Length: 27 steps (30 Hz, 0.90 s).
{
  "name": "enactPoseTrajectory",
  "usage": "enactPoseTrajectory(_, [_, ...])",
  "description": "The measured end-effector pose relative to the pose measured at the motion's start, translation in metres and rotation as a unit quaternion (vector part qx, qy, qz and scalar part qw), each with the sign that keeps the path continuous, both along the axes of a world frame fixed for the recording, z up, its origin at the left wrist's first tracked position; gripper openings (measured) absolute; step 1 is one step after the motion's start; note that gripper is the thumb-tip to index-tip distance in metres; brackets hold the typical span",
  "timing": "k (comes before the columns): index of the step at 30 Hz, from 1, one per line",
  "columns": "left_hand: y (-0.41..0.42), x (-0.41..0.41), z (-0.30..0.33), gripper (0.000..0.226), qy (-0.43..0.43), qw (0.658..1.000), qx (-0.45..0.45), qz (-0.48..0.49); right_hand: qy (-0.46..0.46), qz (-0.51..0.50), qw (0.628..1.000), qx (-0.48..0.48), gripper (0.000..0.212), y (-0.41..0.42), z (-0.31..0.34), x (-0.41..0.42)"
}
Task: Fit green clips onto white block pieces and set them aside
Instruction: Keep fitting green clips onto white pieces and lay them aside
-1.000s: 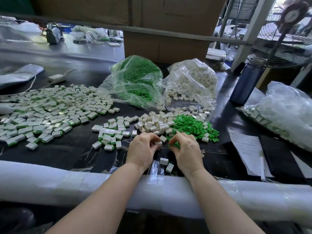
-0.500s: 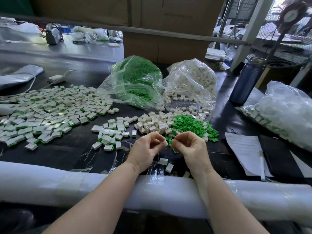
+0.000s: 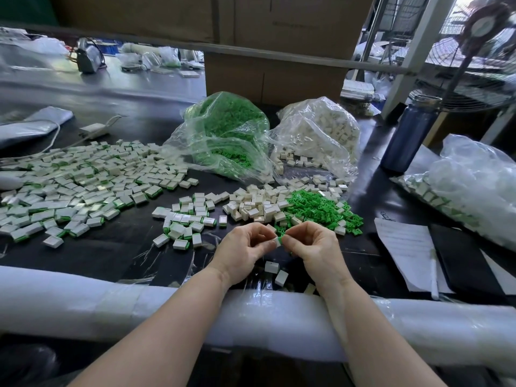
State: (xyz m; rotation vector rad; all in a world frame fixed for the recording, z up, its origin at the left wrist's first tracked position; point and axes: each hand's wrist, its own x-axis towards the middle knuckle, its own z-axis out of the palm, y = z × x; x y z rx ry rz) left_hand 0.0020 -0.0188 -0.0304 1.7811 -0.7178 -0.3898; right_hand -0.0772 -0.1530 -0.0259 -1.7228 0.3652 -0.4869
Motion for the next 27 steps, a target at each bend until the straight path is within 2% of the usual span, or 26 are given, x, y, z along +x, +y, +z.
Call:
enactPoseTrajectory(12, [-0.0005,-0.0003,0.0016,0.015,0.008,1.0,-0.016,0.006,-0.011,0.021,1.0,-0.013,0.021,-0.0003,-0.0019,-0.0002])
enactPoseTrajectory(27, [0.0001,-0.0032,0.0014,0.017,-0.031,0.999,0.03,-0.013,0.027,0.029,0.998,-0.046,0.028,0.0014,0.0021,-0.0022])
